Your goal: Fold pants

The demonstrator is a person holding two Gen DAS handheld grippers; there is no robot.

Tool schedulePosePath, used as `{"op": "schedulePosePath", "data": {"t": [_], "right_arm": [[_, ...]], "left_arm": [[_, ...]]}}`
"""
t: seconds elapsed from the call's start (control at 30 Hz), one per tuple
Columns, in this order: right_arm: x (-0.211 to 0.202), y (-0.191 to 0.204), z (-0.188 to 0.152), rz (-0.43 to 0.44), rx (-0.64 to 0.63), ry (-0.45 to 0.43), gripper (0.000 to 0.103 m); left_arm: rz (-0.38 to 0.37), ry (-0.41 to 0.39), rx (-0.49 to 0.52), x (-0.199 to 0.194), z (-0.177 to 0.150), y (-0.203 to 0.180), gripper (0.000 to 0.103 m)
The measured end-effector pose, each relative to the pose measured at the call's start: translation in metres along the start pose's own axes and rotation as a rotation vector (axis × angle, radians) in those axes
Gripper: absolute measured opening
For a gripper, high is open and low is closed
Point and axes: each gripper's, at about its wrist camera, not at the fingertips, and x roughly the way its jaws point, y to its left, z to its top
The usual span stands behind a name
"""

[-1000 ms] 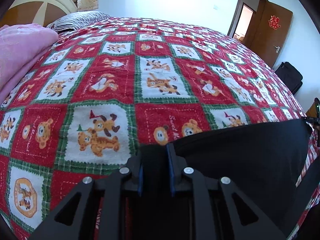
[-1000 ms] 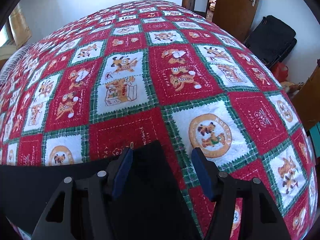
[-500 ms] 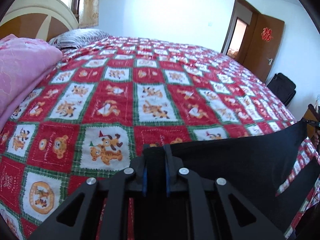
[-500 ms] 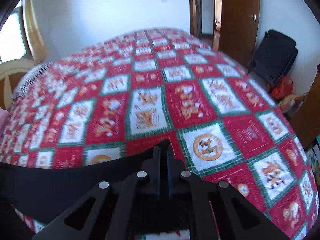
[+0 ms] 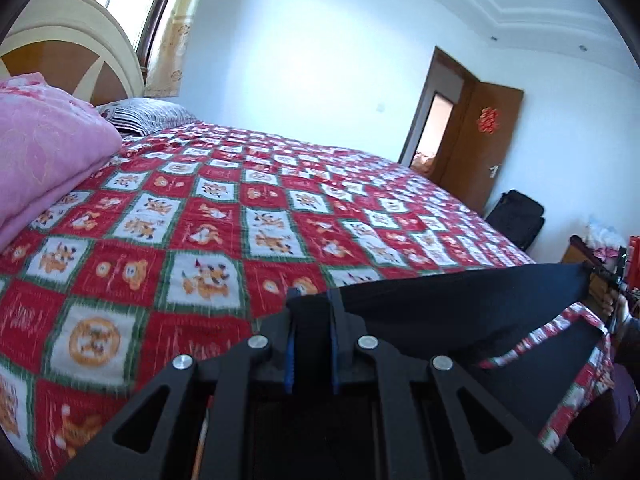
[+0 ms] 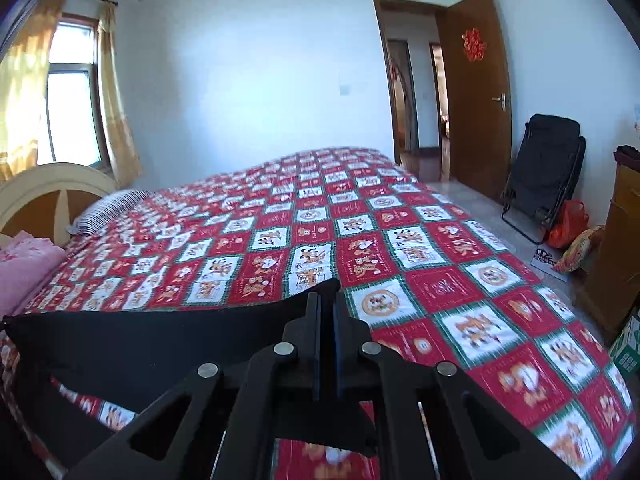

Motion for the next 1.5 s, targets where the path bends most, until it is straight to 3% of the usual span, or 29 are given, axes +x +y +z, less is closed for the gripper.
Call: {"op": "schedulePosePath", "data": {"t": [0.17, 0.5, 0.8, 0.93, 1.03, 1.1, 1.17, 1.3, 1.37, 1.5], "right_arm": [[-0.036, -0.013, -0.032, 0.039, 0.018, -0.004, 0.004], [-0.069, -0.029, -0.092, 0.042, -0.006, 0.100, 0.004], [-0.075, -0.036, -0.121, -0.006, -0.019, 0.170, 0.004], [-0.076, -0.034, -0.120, -0.036, -0.027, 0.192, 0.005], [-0.084, -0.036, -0.118, -0.062, -0.020, 0.205, 0.024], [-0.096, -0.037, -0.116, -0.086, -0.015, 0.204, 0.051], [-0.107, -0.037, -0.114, -0.102, -0.012, 0.195, 0.054], [-0.135, -0.027, -0.105, -0.137, -0.010, 0.151, 0.055], [-0.143, -0.012, -0.098, -0.126, -0.019, 0.129, 0.055], [-0.147, 0.055, -0.087, -0.013, -0.110, 0.115, 0.055]], "left_arm": [[-0.038, 0.013, -0.015, -0.018, -0.034, 0.001, 0.014], [-0.066, 0.048, -0.023, -0.041, -0.083, 0.005, 0.014], [-0.038, 0.075, 0.011, -0.056, -0.108, 0.005, 0.018], [0.019, 0.091, 0.081, -0.061, -0.113, -0.001, 0.030], [0.056, 0.105, 0.122, -0.069, -0.120, -0.002, 0.036], [0.097, 0.109, 0.140, -0.078, -0.125, 0.002, 0.046], [0.145, 0.107, 0.150, -0.086, -0.130, 0.006, 0.060], [0.239, 0.120, 0.137, -0.102, -0.145, 0.022, 0.060], [0.239, 0.102, 0.099, -0.111, -0.149, 0.026, 0.060], [0.198, 0.037, 0.097, -0.122, -0.143, 0.009, 0.060]]}}
